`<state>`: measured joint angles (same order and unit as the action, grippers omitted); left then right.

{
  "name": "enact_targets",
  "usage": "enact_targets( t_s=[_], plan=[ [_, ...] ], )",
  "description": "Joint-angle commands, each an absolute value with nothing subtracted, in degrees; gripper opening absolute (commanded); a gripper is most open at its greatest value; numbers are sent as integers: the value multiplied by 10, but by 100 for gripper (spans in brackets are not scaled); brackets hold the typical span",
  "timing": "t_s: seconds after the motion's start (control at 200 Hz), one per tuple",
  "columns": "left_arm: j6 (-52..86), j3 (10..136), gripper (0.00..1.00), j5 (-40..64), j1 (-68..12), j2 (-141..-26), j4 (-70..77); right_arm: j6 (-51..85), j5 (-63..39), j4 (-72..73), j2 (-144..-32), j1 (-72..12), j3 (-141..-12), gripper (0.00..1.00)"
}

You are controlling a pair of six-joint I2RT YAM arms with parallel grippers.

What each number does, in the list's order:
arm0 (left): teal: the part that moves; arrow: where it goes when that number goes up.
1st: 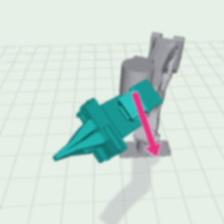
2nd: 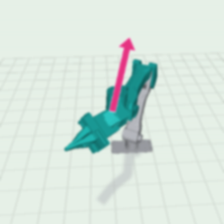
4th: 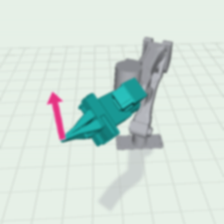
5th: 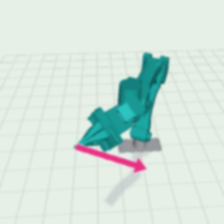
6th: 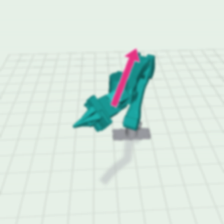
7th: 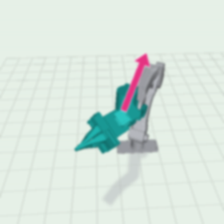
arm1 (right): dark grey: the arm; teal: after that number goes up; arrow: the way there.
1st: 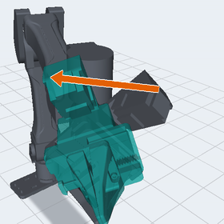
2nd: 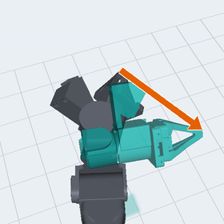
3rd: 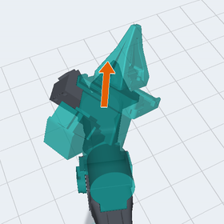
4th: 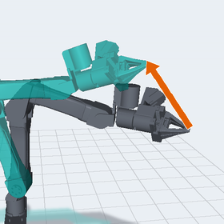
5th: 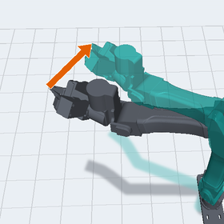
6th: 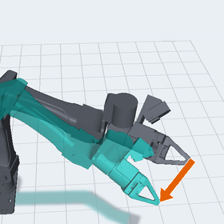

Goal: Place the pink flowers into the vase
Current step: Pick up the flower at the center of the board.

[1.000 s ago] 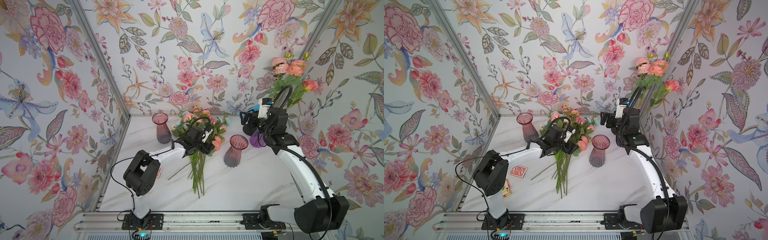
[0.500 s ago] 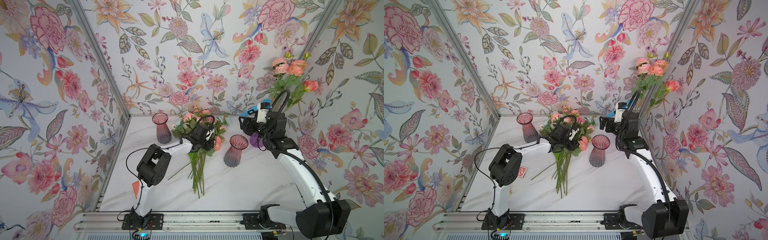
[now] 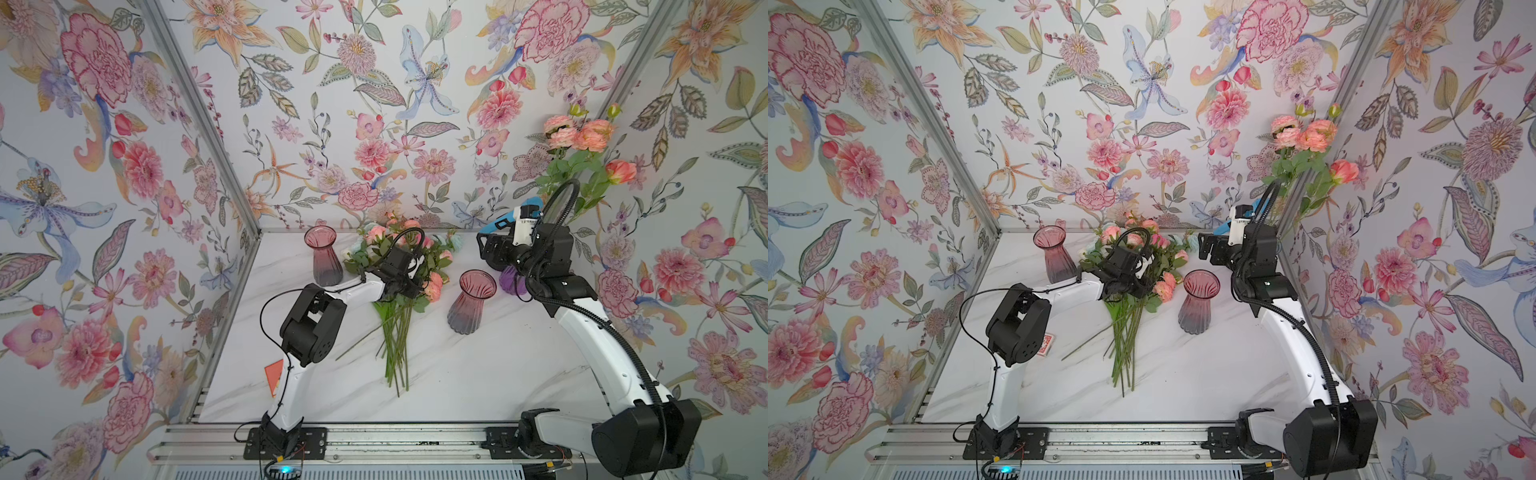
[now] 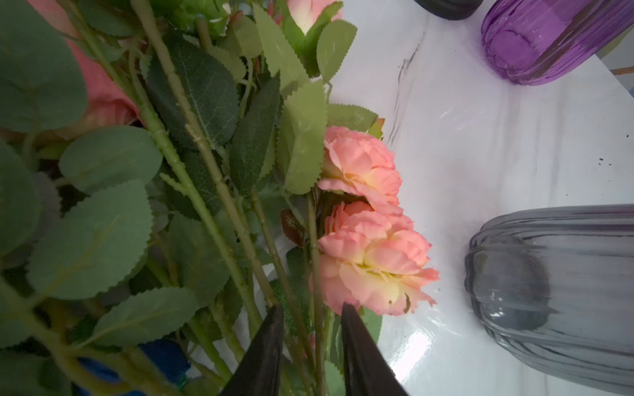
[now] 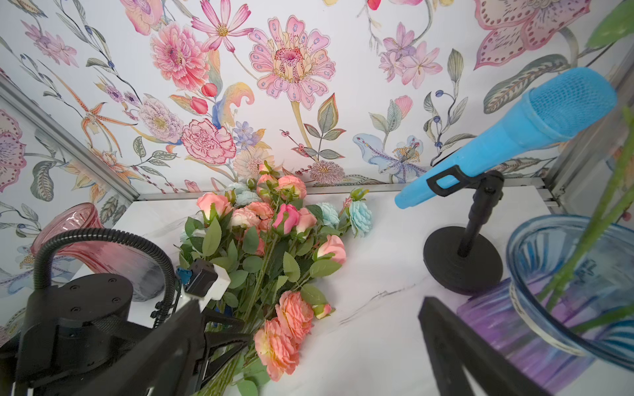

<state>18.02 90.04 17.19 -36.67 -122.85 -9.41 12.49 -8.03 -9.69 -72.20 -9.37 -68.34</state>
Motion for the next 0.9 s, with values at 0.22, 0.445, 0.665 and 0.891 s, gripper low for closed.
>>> enact_targets(
  t_s=[0.22, 0.445, 0.665, 0.891],
  plan=[
    [153, 883, 28, 240, -364, -1210, -127, 141, -90, -84, -714, -101, -662, 100],
    [158, 879, 28, 232, -360, -1215, -123, 142, -90, -83, -711, -102, -661, 100],
    [159, 887, 28, 213, -358, -1214, -120, 142, -91, -83, -708, -102, -661, 99],
    [162, 903, 28, 211, -358, -1223, -123, 143, -93, -80, -712, -104, -661, 99]
  ],
)
